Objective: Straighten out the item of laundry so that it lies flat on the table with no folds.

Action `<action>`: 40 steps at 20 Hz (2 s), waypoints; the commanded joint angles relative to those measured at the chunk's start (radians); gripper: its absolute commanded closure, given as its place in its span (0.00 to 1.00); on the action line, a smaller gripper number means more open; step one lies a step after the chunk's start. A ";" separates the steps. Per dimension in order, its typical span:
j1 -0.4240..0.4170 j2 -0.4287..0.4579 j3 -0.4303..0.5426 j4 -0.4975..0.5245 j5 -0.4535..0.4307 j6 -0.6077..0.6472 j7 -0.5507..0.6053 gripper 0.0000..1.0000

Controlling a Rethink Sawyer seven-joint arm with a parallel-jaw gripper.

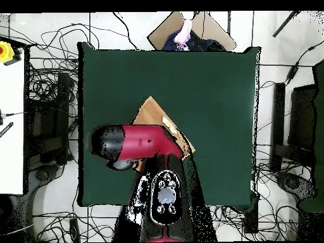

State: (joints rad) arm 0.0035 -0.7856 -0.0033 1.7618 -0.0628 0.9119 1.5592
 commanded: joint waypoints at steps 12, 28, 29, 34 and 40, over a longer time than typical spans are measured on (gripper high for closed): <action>0.362 0.252 -0.112 0.326 0.185 -0.751 0.786 1.00; 0.216 -0.043 -0.059 0.200 0.172 -0.349 0.587 0.00; 0.188 -0.050 -0.033 0.196 0.174 -0.328 0.568 0.00; 0.132 -0.044 -0.001 0.159 0.132 -0.354 0.543 0.00; 0.031 0.066 0.038 0.138 0.041 -0.558 0.528 0.00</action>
State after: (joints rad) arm 0.1019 -0.8047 -0.0962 1.9638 0.0510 0.5241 2.1409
